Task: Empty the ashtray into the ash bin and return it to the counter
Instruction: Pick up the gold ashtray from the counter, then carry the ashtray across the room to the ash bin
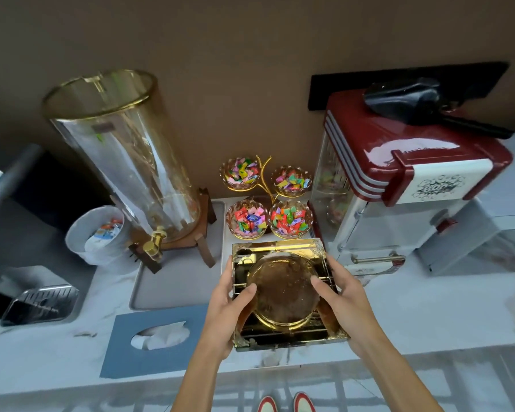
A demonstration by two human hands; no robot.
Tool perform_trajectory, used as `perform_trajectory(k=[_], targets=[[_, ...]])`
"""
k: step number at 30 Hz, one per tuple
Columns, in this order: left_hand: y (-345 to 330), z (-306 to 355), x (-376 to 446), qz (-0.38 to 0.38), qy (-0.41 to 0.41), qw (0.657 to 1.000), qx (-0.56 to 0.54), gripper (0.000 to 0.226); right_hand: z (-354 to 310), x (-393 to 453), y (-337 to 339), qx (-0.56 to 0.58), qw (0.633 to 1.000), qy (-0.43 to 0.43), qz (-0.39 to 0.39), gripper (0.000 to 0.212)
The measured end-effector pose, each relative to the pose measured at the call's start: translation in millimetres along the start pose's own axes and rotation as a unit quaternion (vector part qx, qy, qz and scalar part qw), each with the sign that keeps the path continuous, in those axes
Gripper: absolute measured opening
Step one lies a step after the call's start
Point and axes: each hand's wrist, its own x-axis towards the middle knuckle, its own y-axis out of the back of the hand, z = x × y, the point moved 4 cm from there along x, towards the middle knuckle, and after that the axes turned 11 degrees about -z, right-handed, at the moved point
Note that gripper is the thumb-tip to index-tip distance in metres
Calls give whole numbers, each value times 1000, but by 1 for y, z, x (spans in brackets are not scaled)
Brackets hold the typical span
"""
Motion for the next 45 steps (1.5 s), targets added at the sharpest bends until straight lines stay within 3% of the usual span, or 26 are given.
perform_trajectory(k=[10,24,29,37,45], targets=[[-13,36,-12,-43,-31,998,33,63,-35,-33,-4,1,997,79,12,50],[-88,33,-22,-151,-16,984,93,58,-28,-132,39,40,982,96,160,46],[-140,30,-39,-231,-20,966,114,52,-20,-186,67,53,963,123,232,50],[-231,7,-101,-339,-18,928,152,67,9,-307,101,67,931,122,337,49],[-315,-39,-209,-467,-4,868,171,58,58,-464,110,128,870,129,458,50]])
